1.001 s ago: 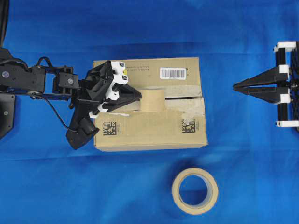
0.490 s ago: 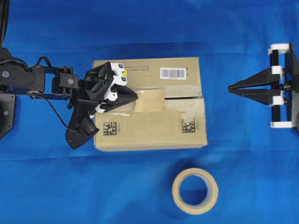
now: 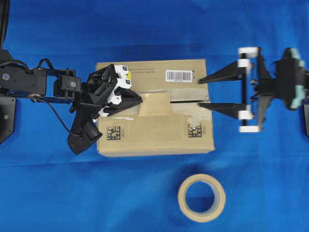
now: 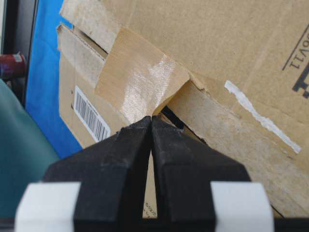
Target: Apply tape along the seams of the closed cardboard box to seal it securely.
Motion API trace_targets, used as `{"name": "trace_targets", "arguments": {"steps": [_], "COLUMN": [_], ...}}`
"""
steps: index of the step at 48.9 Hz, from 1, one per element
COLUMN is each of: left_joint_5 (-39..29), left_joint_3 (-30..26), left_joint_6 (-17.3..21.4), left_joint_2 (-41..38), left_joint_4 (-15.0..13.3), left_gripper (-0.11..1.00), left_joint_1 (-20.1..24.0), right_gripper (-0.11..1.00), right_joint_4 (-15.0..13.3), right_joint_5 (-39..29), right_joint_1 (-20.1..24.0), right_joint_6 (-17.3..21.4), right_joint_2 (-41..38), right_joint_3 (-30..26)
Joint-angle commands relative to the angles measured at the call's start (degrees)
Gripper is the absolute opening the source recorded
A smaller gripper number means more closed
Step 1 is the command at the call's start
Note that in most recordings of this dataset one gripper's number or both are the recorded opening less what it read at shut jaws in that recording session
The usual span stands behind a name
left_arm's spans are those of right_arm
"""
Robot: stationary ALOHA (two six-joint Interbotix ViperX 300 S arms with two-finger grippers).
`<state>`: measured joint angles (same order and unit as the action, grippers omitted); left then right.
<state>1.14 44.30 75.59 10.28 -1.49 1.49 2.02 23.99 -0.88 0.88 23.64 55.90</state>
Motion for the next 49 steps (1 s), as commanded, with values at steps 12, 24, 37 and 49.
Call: {"name": "trace_targets", "arguments": {"steps": [12,24,37,49], "left_joint_5": [-0.44,-1.05,-1.05,-1.05], "left_joint_3": [-0.53,-0.53,-0.53,-0.53], "left_joint_6": [-0.88,-0.88,-0.88,-0.88], "left_joint_2": [0.53,0.44,0.44,0.44], "left_joint_4": [0.00,0.00,0.00,0.00], "left_gripper": [0.00,0.00,0.00,0.00], "left_joint_1": [0.26,0.88,0.88,0.88], "right_gripper": [0.62,0.62,0.62,0.62], "right_joint_4": [-0.44,-0.70,-1.23,-1.23], "right_joint_5": [2.29,0.70,-1.49,-1.49], "right_joint_1": [0.35,0.35,0.35,0.09], "right_joint_6": [-0.35,-0.70,-1.05,-0.97], "right_joint_2": [-11.34,-16.52,-19.34,-22.32], "right_joint_3": [-9.76,-13.36,-15.21,-15.56]}}
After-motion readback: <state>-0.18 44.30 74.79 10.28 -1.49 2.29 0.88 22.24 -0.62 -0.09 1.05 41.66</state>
